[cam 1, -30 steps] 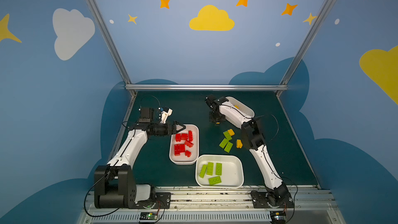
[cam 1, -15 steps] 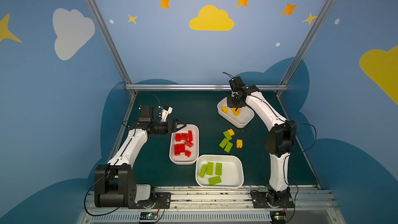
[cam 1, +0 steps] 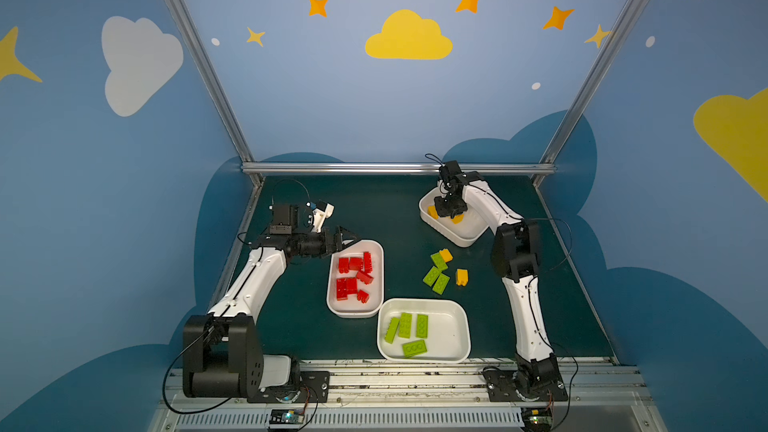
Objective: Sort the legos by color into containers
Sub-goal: 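Carry the yellow brick with the right gripper into the yellow tray and release, then lower the right gripper to the pile and grasp a lime-green brick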
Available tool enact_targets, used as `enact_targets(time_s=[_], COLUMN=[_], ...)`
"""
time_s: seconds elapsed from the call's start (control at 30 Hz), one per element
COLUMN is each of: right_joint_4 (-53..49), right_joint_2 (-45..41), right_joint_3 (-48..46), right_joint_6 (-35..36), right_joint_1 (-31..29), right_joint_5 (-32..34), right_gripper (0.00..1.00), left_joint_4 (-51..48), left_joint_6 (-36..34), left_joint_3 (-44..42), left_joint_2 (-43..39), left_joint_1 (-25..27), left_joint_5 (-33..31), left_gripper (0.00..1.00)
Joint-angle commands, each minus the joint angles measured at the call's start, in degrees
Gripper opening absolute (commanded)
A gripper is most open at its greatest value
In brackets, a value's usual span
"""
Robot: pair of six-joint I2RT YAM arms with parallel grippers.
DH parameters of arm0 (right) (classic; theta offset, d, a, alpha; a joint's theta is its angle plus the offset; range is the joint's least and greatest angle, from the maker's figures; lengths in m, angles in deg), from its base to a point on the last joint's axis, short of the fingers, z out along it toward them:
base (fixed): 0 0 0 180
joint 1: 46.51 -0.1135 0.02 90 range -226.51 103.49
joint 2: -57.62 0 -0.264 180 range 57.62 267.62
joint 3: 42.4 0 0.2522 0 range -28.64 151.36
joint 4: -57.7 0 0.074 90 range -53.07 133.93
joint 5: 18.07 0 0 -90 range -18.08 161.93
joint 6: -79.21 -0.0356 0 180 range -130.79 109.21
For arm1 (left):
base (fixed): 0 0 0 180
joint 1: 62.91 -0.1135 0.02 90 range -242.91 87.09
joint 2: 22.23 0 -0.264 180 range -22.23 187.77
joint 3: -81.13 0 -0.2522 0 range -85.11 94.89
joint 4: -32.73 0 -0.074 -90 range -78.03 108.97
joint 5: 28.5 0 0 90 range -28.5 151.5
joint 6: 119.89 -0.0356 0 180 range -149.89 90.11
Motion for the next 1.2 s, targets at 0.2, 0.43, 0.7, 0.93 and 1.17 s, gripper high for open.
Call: enact_targets(time_s=[0.2, 0.43, 0.7, 0.93, 1.17], right_joint_4=[-3.7, -0.9, 3.4, 6.9, 9.1], right_joint_2=[-13.1, -29.2, -37.3, -35.5, -31.4], right_joint_3=[-6.1, -27.3, -44.8, -50.6, -50.6], right_joint_6=[-4.0, -6.0, -10.0, -11.0, -10.3], right_joint_1=[0.2, -3.8, -9.7, -10.6, -10.4], right_joint_5=[-7.4, -14.4, -9.0, -6.2, -5.2], right_gripper=[0.59, 0.6, 0.6, 0.57, 0.53], left_joint_4=[-0.6, -2.3, -2.4, -2.9, -2.4], left_joint_6=[-0.7, -2.3, -2.8, -3.4, -3.1], left_joint_3=[1.4, 1.4, 0.9, 0.5, -0.4], left_joint_2=[0.1, 0.7, 1.4, 1.5, 1.2], left_joint_1=[0.2, 0.1, 0.0, 0.0, 0.0], left_joint_5=[1.1, 1.0, 1.1, 0.8, 0.6], left_gripper=[1.0, 0.99, 0.99, 0.99, 1.0])
